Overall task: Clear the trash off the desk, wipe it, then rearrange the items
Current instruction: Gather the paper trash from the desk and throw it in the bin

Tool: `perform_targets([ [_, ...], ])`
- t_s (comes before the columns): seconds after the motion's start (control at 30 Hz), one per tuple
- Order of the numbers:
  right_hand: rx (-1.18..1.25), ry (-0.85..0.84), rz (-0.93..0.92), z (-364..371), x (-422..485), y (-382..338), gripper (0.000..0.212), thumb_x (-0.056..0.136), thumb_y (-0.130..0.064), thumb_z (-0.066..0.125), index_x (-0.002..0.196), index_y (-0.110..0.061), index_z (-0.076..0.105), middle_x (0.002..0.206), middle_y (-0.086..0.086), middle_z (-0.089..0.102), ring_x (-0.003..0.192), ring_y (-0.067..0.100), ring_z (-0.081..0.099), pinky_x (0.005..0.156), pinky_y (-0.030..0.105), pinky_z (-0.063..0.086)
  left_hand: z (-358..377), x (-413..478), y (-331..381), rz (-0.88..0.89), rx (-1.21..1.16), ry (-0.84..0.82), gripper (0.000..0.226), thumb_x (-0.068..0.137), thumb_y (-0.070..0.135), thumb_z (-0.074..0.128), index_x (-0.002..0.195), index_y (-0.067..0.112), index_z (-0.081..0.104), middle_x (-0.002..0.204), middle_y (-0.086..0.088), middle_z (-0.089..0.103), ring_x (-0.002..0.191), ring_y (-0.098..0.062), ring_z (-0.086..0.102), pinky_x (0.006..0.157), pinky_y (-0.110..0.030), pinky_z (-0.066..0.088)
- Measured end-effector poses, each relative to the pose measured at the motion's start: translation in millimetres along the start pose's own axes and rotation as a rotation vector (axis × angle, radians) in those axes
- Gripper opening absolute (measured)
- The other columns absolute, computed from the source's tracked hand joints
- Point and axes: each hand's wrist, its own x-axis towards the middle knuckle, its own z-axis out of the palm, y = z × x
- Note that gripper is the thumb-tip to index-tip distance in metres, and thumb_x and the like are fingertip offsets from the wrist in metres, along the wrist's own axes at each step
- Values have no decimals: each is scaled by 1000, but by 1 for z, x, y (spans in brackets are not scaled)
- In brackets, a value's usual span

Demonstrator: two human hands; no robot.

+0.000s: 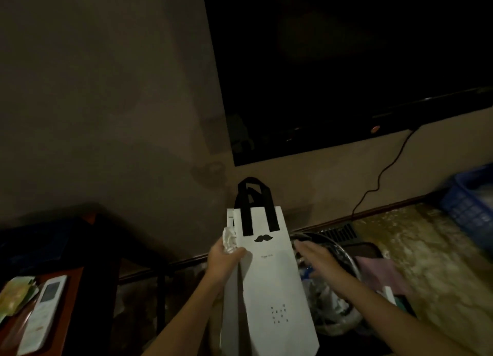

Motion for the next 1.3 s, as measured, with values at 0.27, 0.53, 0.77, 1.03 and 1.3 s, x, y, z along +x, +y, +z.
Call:
perform_targets([
  [0.27, 40, -181, 72, -6, -15, -9, 26, 88, -21, 66, 112, -15, 58, 115, 3, 65, 104, 21, 63, 92, 39, 52, 15, 3, 15, 14, -8, -79, 17, 86, 8, 69, 101, 9, 64, 94, -7, 71, 82, -16, 68, 62, -19, 54],
  [0.53, 184, 140, 21, -81, -27, -7, 6, 93, -8, 58, 92, -2, 57, 96, 22, 66, 91, 39, 64, 83, 52, 51, 19, 19, 14, 125, 171, 49, 16, 87, 16, 69, 99, 6, 65, 83, -4, 65, 83, -20, 61, 66, -24, 46],
  [0.77, 508, 445, -225, -124, -38, 5, 26, 92, -5, 56, 118, -8, 54, 113, 11, 67, 104, 31, 65, 88, 52, 51, 10, 31, 8, 146, 139, 165, 14, 90, 15, 65, 101, 7, 62, 89, -8, 62, 87, -24, 59, 72, -29, 42],
  [1.03, -1, 493, -283, -61, -35, 18, 18, 93, -4, 55, 85, -18, 47, 76, -6, 52, 73, 14, 55, 54, 10, 41, 17, 27, 7, 164, 80, 156, 8, 91, 16, 64, 95, 15, 57, 83, 1, 59, 79, -14, 56, 62, -21, 41],
  [1.3, -262, 514, -140, -67, -16, 46, 20, 96, -11, 52, 79, -4, 60, 69, 17, 61, 63, 32, 58, 55, 36, 43, 12, 29, -4, 158, 68, 172, 7, 91, 17, 64, 96, 15, 61, 90, -3, 64, 81, -11, 59, 63, -20, 43],
])
